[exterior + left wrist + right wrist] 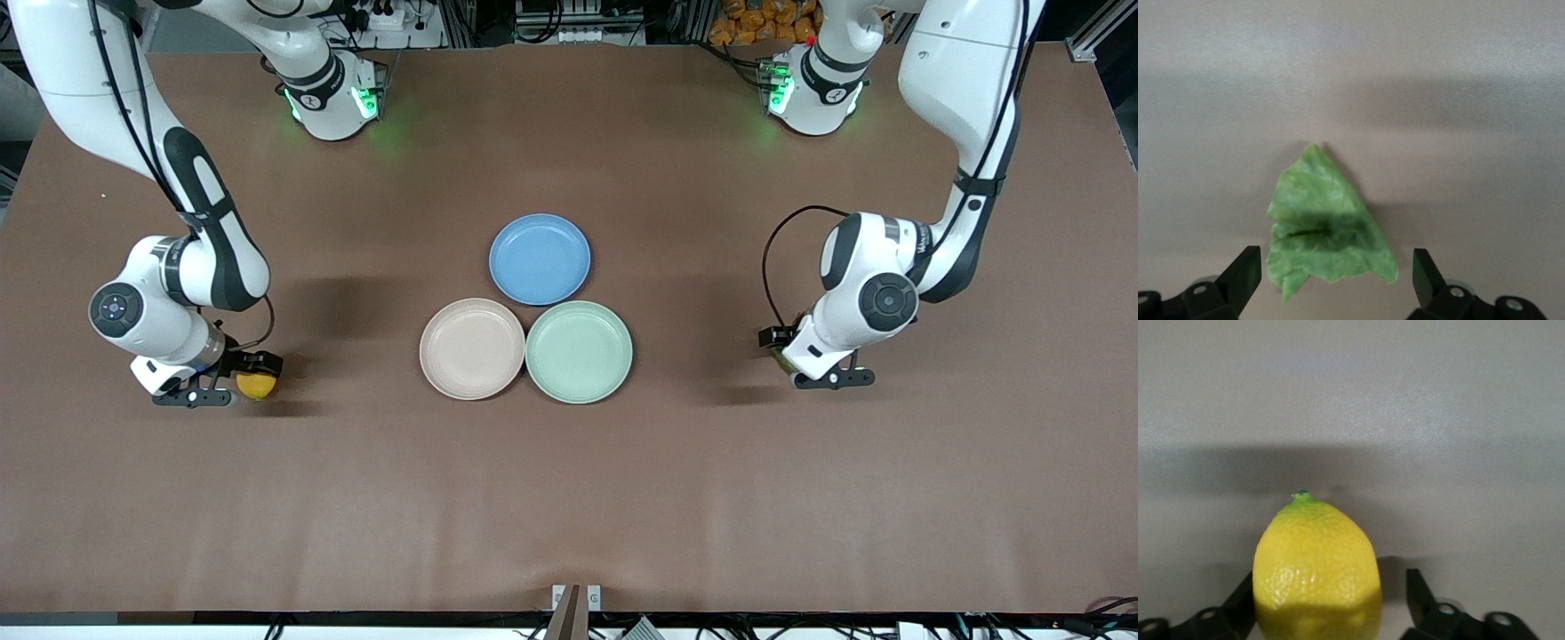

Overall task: Place lemon and lettuce in plates
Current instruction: 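Close both grippers on the lettuce leaf and the yellow lemon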

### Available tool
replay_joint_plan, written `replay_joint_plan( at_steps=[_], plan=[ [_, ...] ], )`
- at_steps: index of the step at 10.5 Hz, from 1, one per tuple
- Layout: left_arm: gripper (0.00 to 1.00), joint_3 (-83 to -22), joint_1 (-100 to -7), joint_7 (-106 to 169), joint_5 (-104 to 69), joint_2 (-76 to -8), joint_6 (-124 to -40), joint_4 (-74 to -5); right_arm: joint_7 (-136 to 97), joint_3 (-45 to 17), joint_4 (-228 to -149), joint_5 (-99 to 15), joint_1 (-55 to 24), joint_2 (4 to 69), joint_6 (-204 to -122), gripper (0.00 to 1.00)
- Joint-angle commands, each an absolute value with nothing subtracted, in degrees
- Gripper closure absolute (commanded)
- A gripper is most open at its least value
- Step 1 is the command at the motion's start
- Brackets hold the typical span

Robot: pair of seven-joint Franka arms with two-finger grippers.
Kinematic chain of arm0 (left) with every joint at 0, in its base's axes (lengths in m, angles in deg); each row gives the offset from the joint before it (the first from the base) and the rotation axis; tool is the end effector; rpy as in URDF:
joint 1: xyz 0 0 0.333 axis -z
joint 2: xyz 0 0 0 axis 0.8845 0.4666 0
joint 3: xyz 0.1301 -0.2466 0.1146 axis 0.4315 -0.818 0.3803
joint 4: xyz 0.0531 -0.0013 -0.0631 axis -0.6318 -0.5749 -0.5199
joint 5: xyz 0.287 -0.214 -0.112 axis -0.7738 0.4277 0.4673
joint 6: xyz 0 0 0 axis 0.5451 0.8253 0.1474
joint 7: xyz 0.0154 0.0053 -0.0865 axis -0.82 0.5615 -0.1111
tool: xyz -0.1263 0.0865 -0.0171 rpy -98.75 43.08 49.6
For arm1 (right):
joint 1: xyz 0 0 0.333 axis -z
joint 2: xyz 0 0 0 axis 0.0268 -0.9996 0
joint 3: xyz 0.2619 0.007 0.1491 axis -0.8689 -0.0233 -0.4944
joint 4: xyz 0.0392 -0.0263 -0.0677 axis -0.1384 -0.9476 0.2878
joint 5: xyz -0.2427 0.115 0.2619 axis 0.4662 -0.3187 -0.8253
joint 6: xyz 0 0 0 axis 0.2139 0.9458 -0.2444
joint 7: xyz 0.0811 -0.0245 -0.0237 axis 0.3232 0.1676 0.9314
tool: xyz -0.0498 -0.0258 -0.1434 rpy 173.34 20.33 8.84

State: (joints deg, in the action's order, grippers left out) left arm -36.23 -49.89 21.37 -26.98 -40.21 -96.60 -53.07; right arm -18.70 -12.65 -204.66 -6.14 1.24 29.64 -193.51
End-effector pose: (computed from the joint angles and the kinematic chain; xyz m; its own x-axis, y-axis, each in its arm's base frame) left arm 0.5556 -0.1416 0.1691 0.9879 0.0392 -0.1501 0.0344 -0.9988 -0.0346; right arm 0.5820 -0.0669 0.1405 1.0000 -0.0057 -0.0064 -0.0054 -0.9988 0.0479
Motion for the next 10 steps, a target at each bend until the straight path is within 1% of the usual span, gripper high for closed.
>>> replay_joint_plan(
  at_steps=[1, 2, 4, 5, 6, 7, 10],
  plan=[
    [0.0, -36.1, -49.5, 20.2, -26.8, -37.0, -96.7, -50.8, -19.3, -13.4, -204.6, -7.0, 1.8, 29.5, -193.9, 0.63],
    [0.0, -36.1, -49.5, 20.3, -26.8, -36.5, -96.7, -50.8, -19.4, -13.4, -204.6, -7.0, 1.8, 29.5, -193.8, 0.69],
    [0.0, -36.2, -49.5, 20.2, -26.8, -36.3, -96.7, -50.8, -19.2, -13.4, -204.0, -7.0, 1.5, 29.6, -192.9, 0.77],
    [0.0, -36.2, -49.5, 20.2, -26.8, -36.2, -96.7, -50.8, -19.1, -13.4, -202.7, -7.0, 1.4, 30.0, -190.5, 0.78],
    [0.0, -36.2, -49.5, 20.2, -26.8, -35.5, -96.7, -50.8, -18.9, -13.5, -200.3, -7.0, 1.4, 30.4, -185.7, 0.77],
    [0.0, -36.2, -49.5, 20.2, -26.8, -35.0, -96.7, -50.8, -18.9, -14.1, -198.8, -7.0, 1.4, 30.6, -182.9, 0.77],
    [0.0, -36.1, -49.5, 20.2, -26.8, -34.9, -96.7, -50.8, -19.0, -17.7, -197.3, -7.0, 1.4, 31.3, -181.3, 0.78]
  ],
)
